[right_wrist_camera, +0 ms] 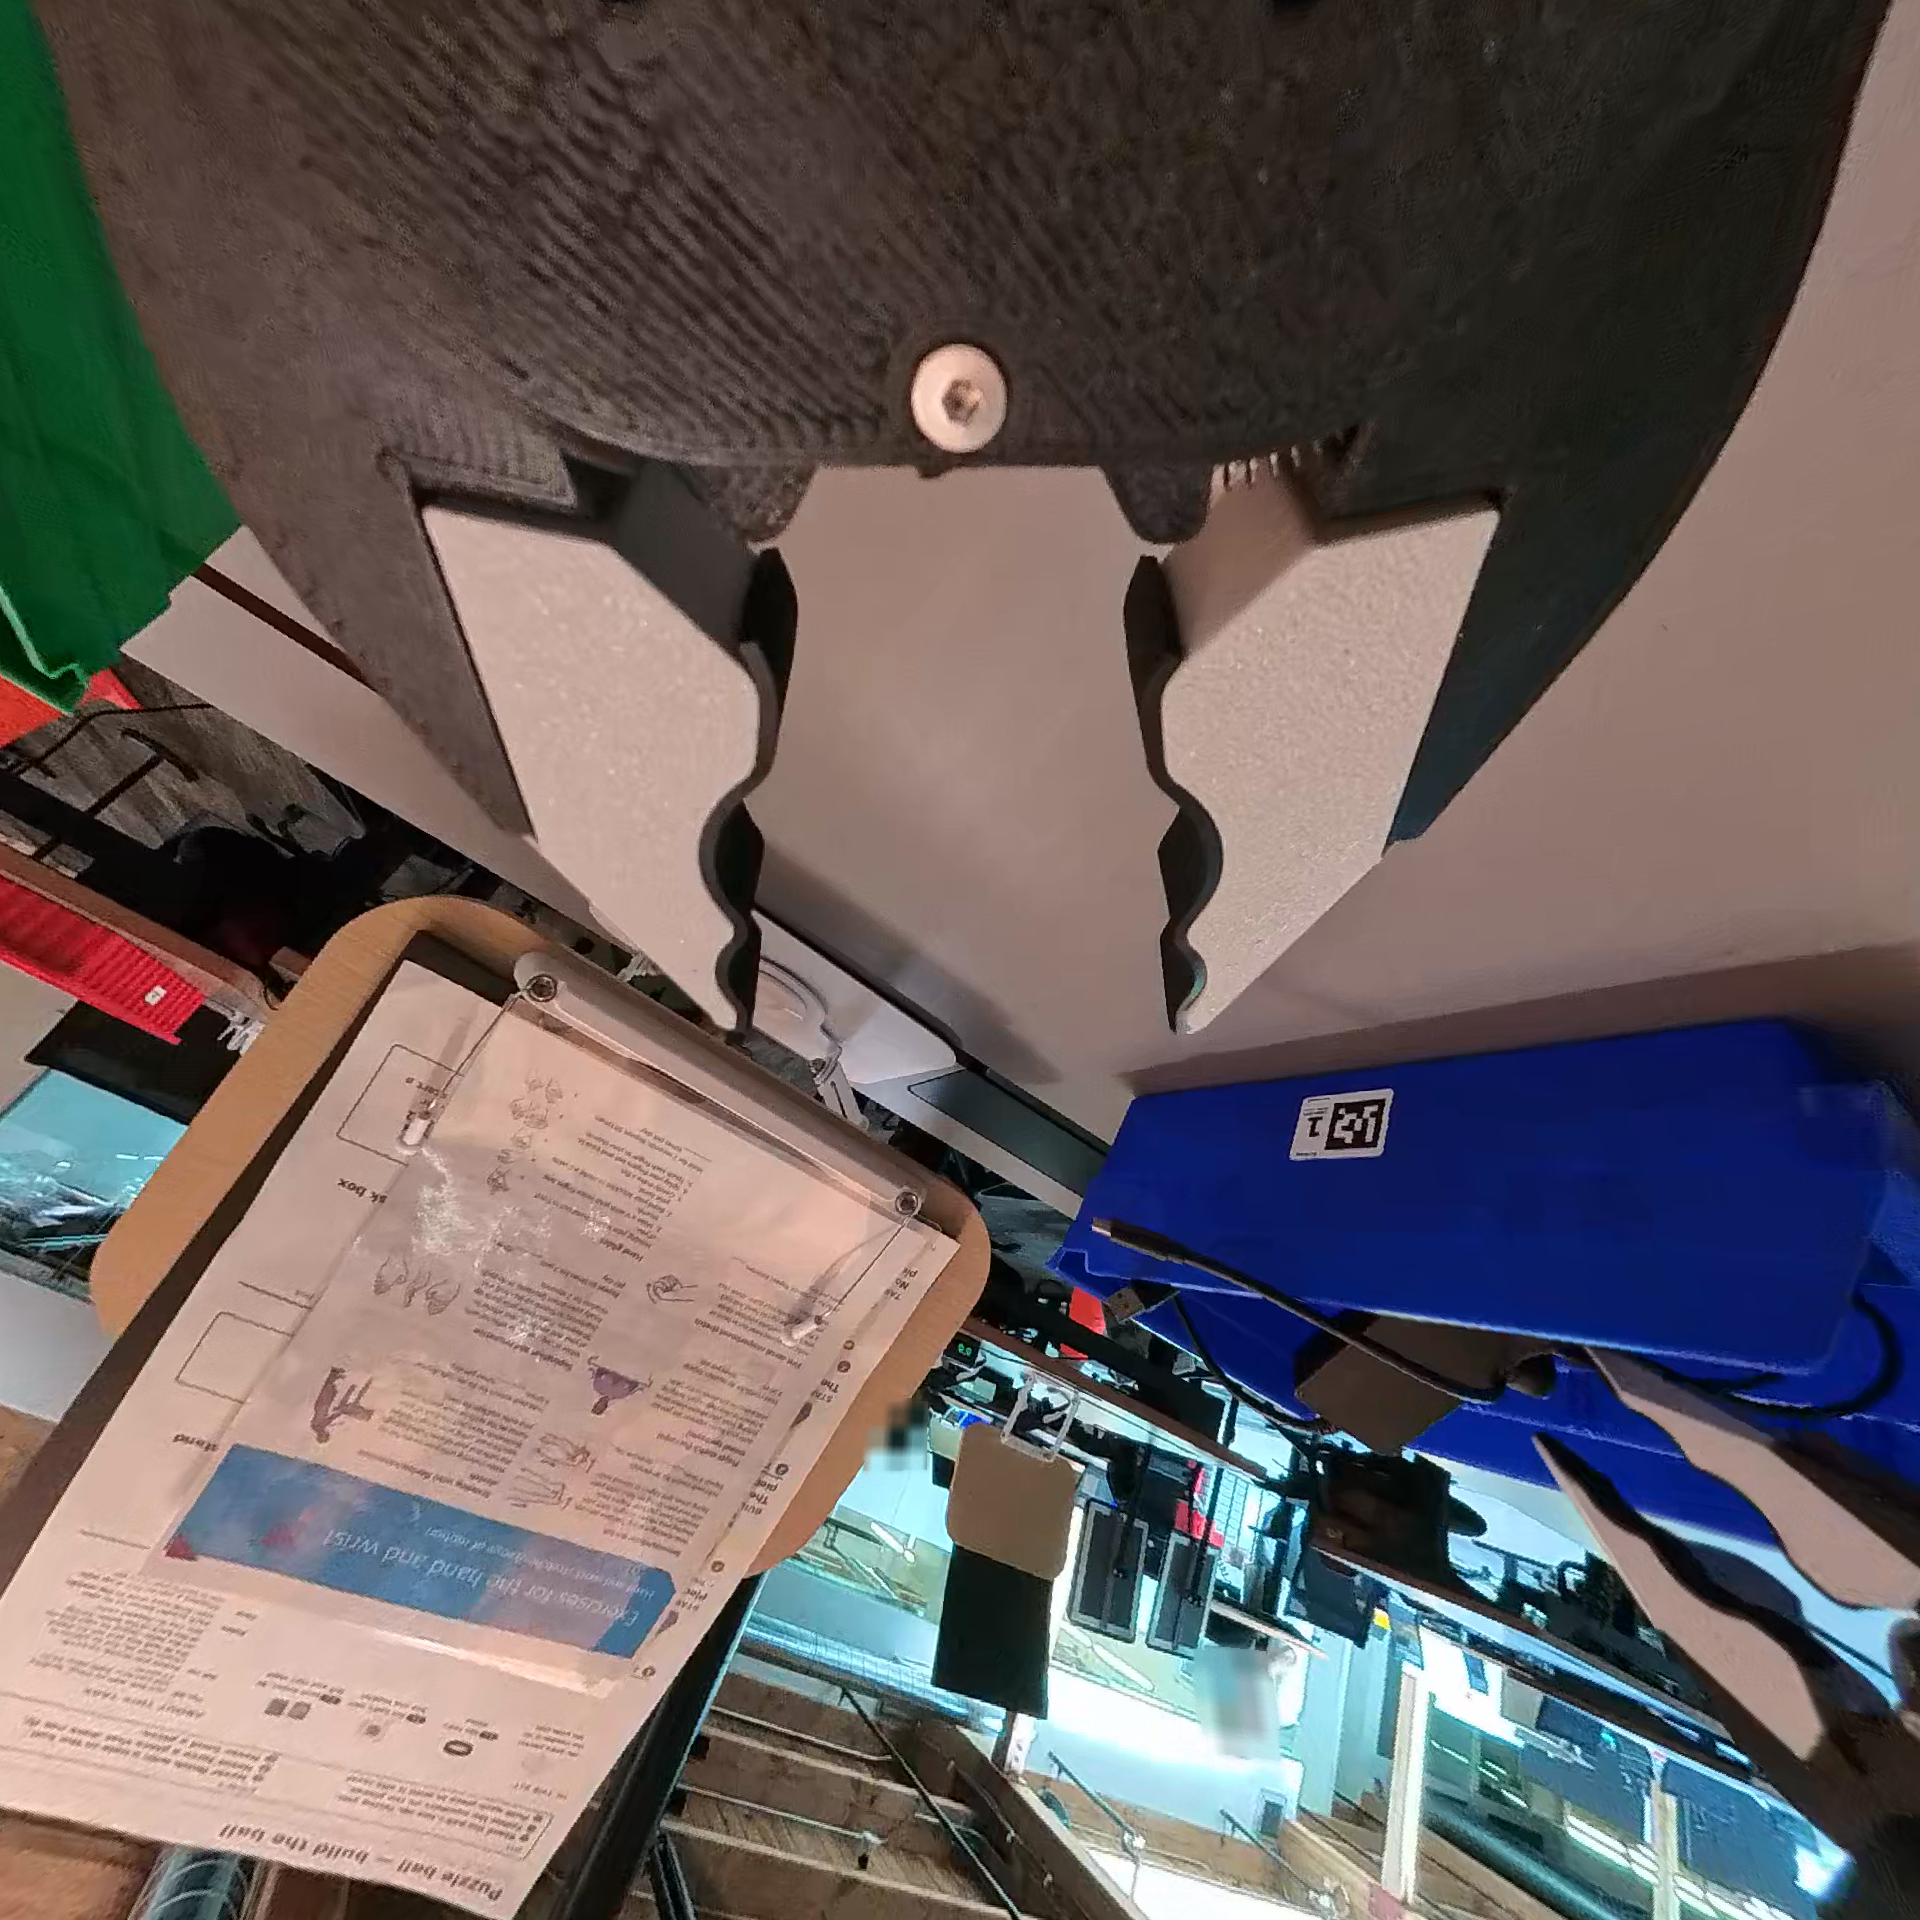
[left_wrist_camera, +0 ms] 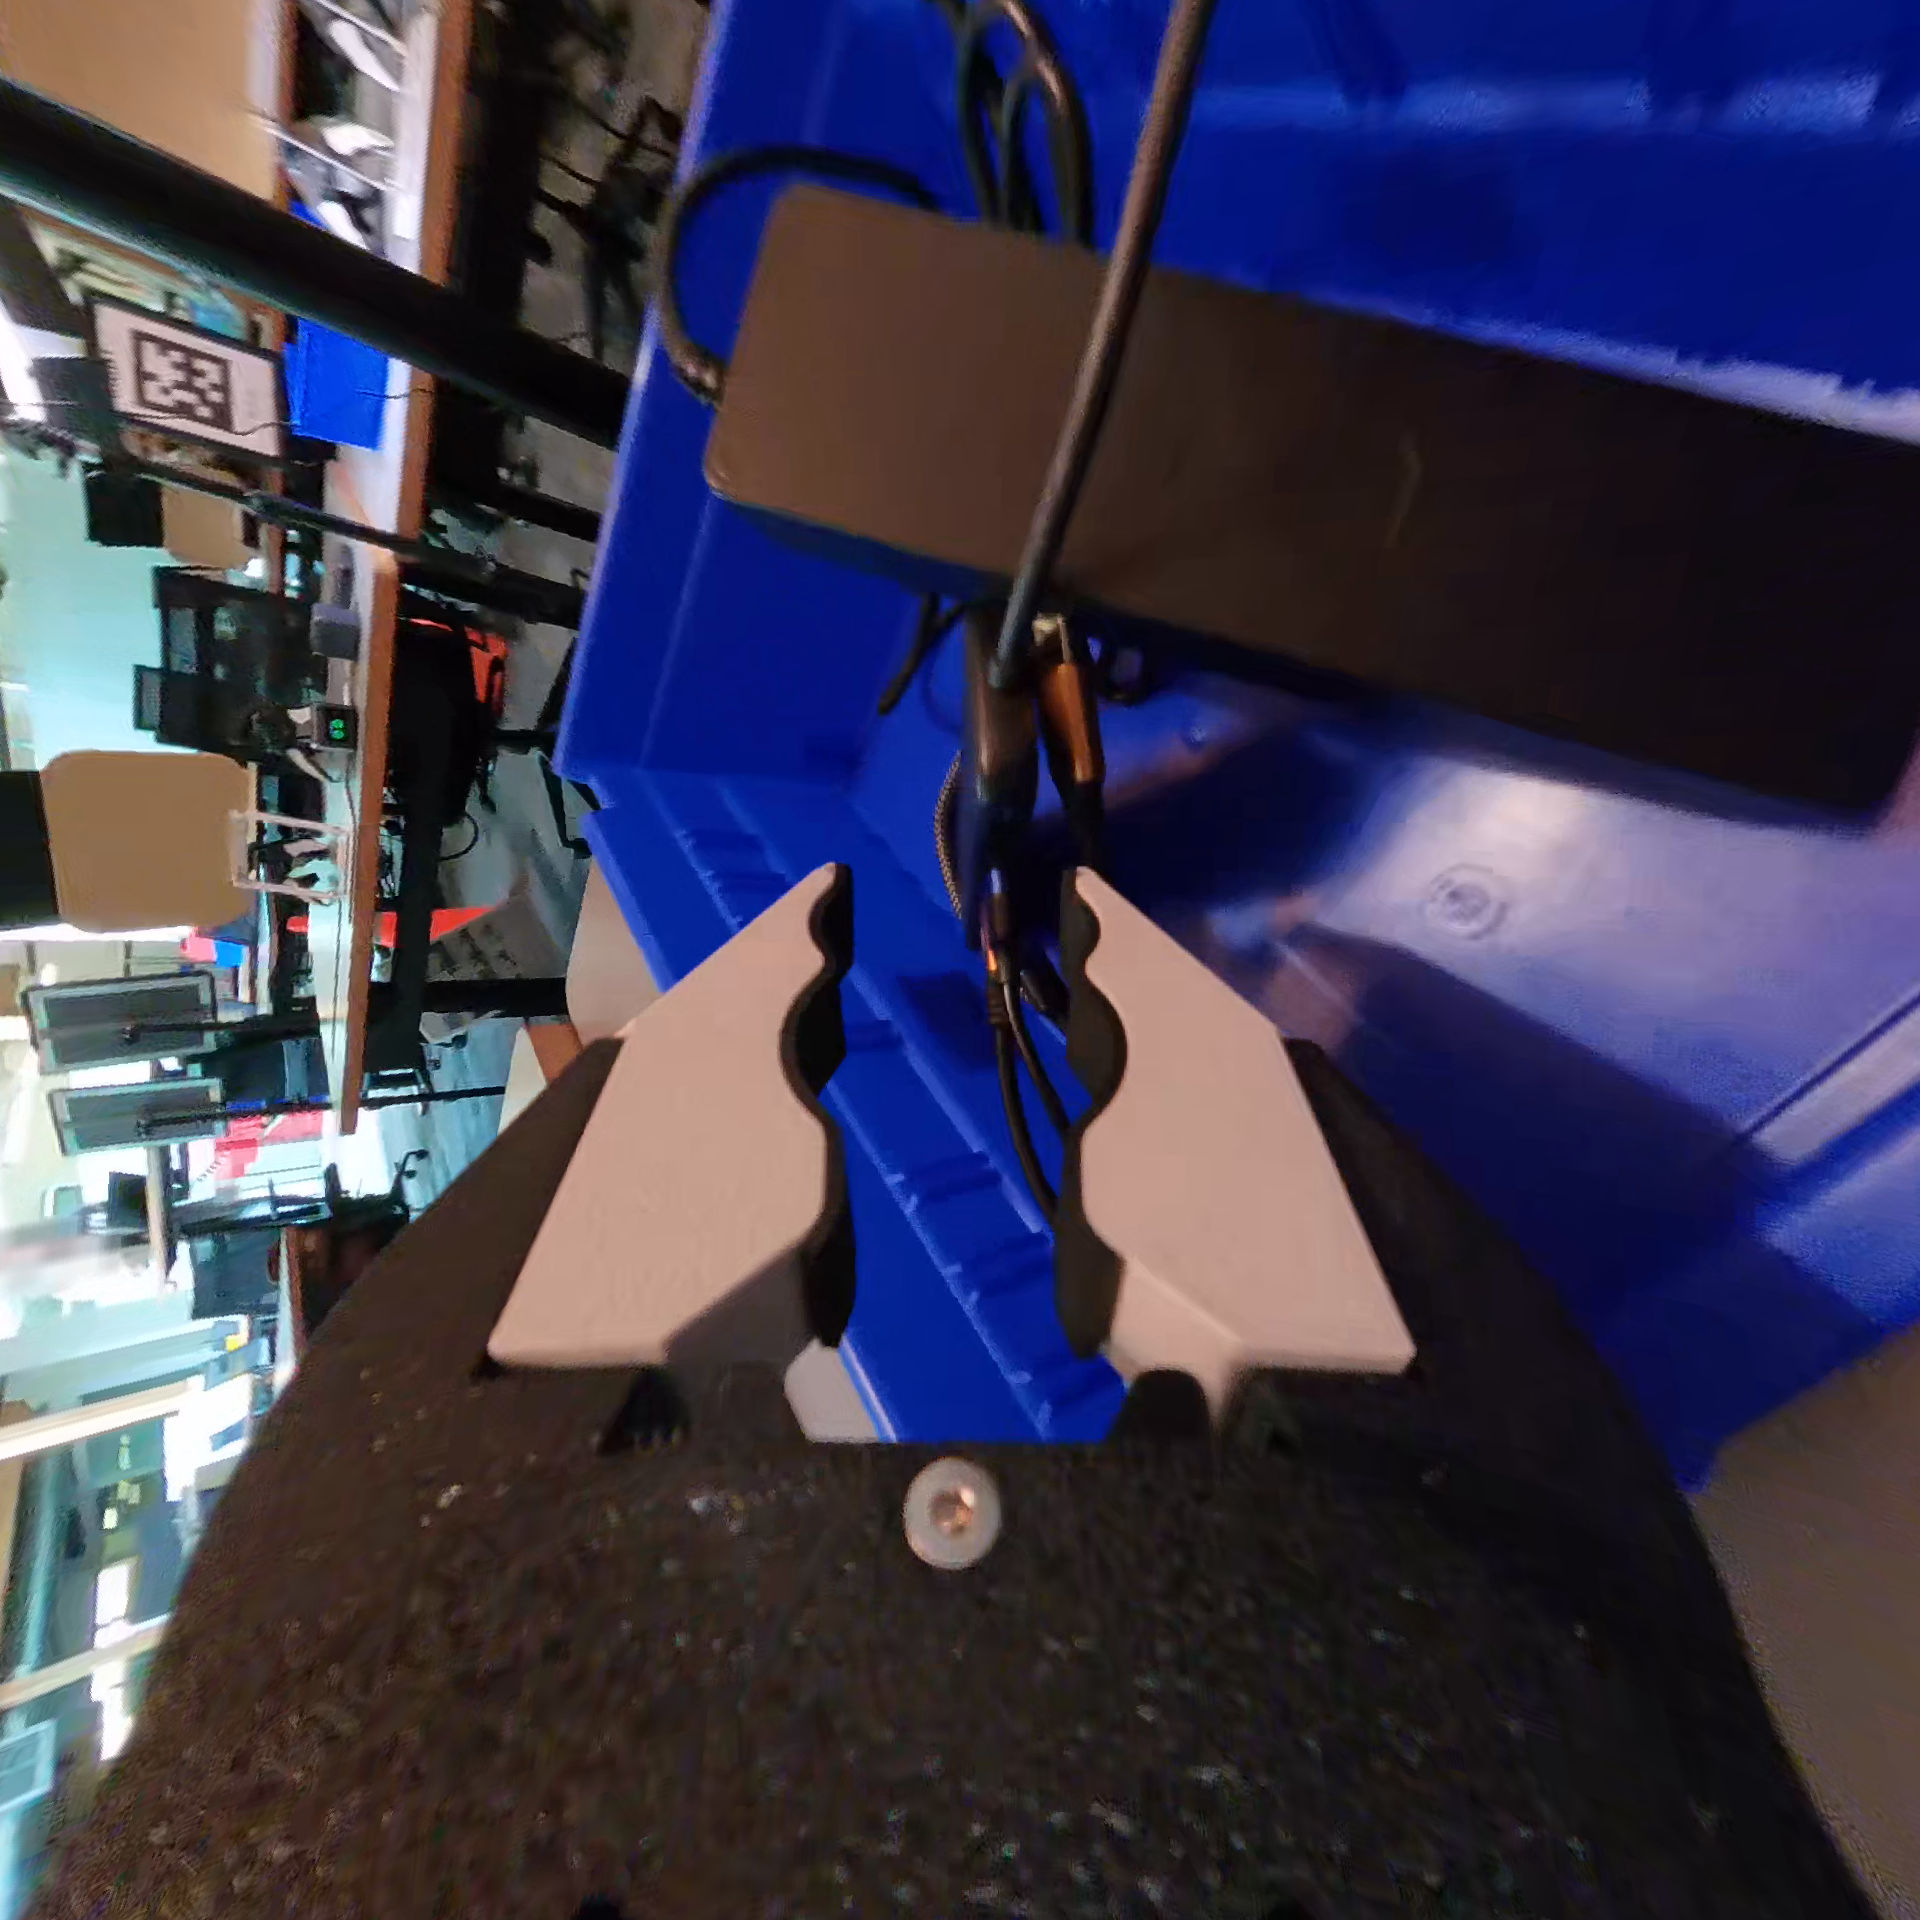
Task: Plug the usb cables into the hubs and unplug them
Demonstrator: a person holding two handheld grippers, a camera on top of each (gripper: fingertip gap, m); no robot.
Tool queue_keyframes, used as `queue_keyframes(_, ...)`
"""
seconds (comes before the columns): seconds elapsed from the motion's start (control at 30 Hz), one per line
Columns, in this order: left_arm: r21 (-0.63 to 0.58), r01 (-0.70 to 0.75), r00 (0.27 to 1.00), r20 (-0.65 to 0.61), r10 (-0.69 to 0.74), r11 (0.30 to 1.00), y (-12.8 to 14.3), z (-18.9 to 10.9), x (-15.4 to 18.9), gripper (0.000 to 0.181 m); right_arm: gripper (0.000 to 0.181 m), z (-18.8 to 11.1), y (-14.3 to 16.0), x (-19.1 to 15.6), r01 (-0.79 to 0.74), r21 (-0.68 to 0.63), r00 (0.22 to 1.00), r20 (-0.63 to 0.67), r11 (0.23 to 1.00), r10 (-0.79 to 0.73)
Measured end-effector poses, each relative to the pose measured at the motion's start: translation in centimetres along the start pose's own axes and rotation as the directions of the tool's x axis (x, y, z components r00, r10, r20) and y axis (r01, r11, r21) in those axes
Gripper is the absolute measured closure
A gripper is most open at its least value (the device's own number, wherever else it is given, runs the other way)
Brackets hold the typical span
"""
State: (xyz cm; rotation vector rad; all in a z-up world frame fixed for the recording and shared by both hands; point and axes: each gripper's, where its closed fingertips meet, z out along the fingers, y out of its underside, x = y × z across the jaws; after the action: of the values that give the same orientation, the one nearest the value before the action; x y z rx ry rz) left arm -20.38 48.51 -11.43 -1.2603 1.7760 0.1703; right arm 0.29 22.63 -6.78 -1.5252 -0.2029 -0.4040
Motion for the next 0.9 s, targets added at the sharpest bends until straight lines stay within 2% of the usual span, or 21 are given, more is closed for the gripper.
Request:
queue_keyframes(0.03, -0.016, -0.029, 1.000, -0.011, 0.029, 0.999, 0.3, 0.5, 0.0, 0.144, 0.104, 0.0, 0.2, 0.0, 0.001, -0.009, 1.000, -0.001, 1.000, -0.001)
queue_keyframes(0.2, -0.032, -0.180, 0.984, 0.008, 0.180, 0.983, -0.3, 2.0, -0.1, 0.152, 0.103, 0.2, 0.5, -0.2, -0.004, -0.022, 1.000, 0.011, 1.000, 0.004)
queue_keyframes(0.27, -0.040, -0.199, 0.980, -0.010, 0.199, 0.979, -0.4, 2.6, 0.3, 0.162, 0.103, 0.2, 0.6, -0.3, 0.004, -0.025, 1.000, 0.016, 1.000, -0.003)
queue_keyframes(0.33, -0.043, -0.176, 0.984, -0.021, 0.176, 0.983, -0.3, 2.7, 0.5, 0.171, 0.103, 0.2, 0.8, -0.4, 0.012, -0.032, 1.000, 0.017, 0.999, -0.012)
queue_keyframes(0.43, -0.009, -0.053, 0.997, 0.054, 0.054, 0.999, -0.9, 1.6, -1.0, 0.172, 0.103, 0.2, 0.8, -0.5, 0.019, -0.034, 1.000, 0.019, 0.999, -0.019)
queue_keyframes(0.53, 0.073, 0.146, 0.977, 0.147, -0.155, 0.987, -1.7, -0.9, -4.1, 0.172, 0.103, 0.2, 0.6, -0.5, 0.020, -0.025, 1.000, 0.018, 0.999, -0.020)
queue_keyframes(0.67, 0.254, 0.361, 0.893, 0.184, -0.411, 0.897, -4.0, -6.0, -9.0, 0.173, 0.102, 0.3, 0.4, -0.7, 0.028, -0.022, 0.999, 0.019, 0.999, -0.028)
queue_keyframes(0.8, 0.416, 0.421, 0.831, 0.180, -0.527, 0.806, -7.4, -12.0, -13.0, 0.172, 0.102, 0.2, 0.3, -0.7, 0.036, -0.017, 0.999, 0.015, 0.999, -0.036)
queue_keyframes(0.9, 0.547, 0.402, 0.803, 0.175, -0.570, 0.734, -11.0, -17.2, -15.3, 0.172, 0.102, 0.2, 0.2, -0.7, 0.034, -0.011, 0.999, 0.011, 0.999, -0.034)
